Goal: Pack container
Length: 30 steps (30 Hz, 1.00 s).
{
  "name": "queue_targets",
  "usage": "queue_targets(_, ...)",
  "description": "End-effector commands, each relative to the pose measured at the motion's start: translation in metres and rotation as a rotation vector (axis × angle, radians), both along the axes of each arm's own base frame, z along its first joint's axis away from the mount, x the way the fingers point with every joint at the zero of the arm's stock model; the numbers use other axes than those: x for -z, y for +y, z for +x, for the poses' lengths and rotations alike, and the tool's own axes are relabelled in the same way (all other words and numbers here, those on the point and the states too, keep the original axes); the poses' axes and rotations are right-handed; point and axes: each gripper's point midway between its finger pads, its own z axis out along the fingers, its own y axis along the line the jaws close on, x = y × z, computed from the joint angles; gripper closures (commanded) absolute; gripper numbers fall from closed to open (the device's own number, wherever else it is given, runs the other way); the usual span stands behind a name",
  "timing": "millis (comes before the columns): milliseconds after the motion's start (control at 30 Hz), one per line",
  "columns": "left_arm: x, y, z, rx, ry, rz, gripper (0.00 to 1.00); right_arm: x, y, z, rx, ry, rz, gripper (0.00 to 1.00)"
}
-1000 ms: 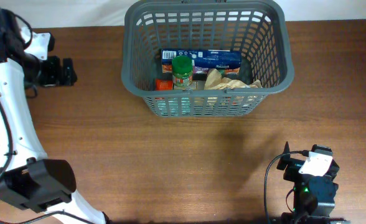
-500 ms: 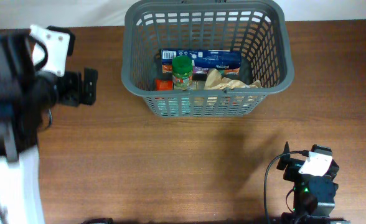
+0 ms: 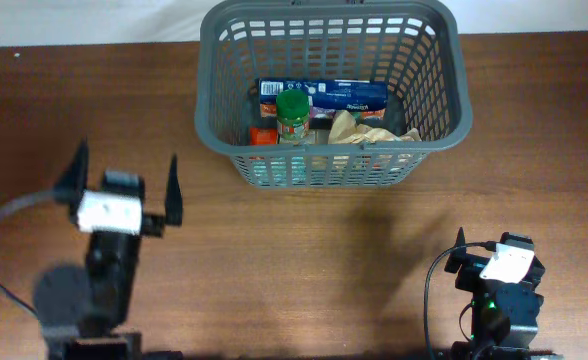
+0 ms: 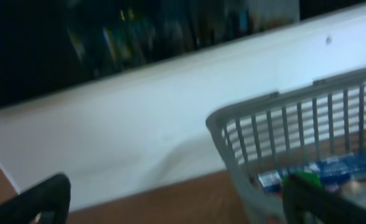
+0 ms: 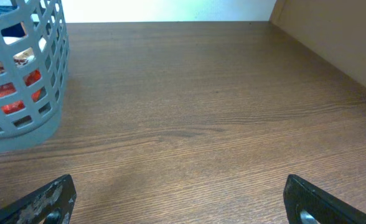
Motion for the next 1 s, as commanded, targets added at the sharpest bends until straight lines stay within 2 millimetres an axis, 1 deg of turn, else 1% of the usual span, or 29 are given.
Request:
queue_targets(0, 0.036, -0.003, -0.008, 0.015, -0.015, -0.008, 0.01, 0.001, -0.001, 0.000, 0.008, -0.007, 0.006, 0.01)
queue_targets(200, 0.111, -0.003, -0.017, 0.015, 0.025, -0.009, 0.01, 0.001, -0.001, 0.000, 0.008, -0.007, 0.006, 0.01)
queue_targets(267, 0.129, -0.003, -0.019, 0.015, 0.025, -0.009, 0.01, 0.001, -0.001, 0.000, 0.008, -0.007, 0.006, 0.01)
queue_targets(400, 0.149, -0.003, -0.023, 0.015, -0.028, -0.008, 0.01, 0.001, -0.001, 0.000, 0.008, -0.007, 0.006, 0.01)
queue_targets(467, 0.157, -0.004, -0.024, 0.016, -0.026, -0.008, 0.01, 0.001, -0.001, 0.000, 0.008, -0.007, 0.006, 0.01)
queue_targets(700, 0.192, -0.003, -0.023, 0.013, 0.121, -0.012, 0.01, 0.001, -0.001, 0.000, 0.008, -0.007, 0.006, 0.01)
queue_targets(767, 0.205, -0.003, -0.023, 0.012, 0.173, -0.014, 0.01, 0.001, -0.001, 0.000, 0.008, -0.007, 0.006, 0.01)
queue_targets(967, 0.205, -0.003, -0.023, 0.012, 0.171, -0.014, 0.01, 0.001, -0.001, 0.000, 0.008, -0.007, 0.006, 0.01)
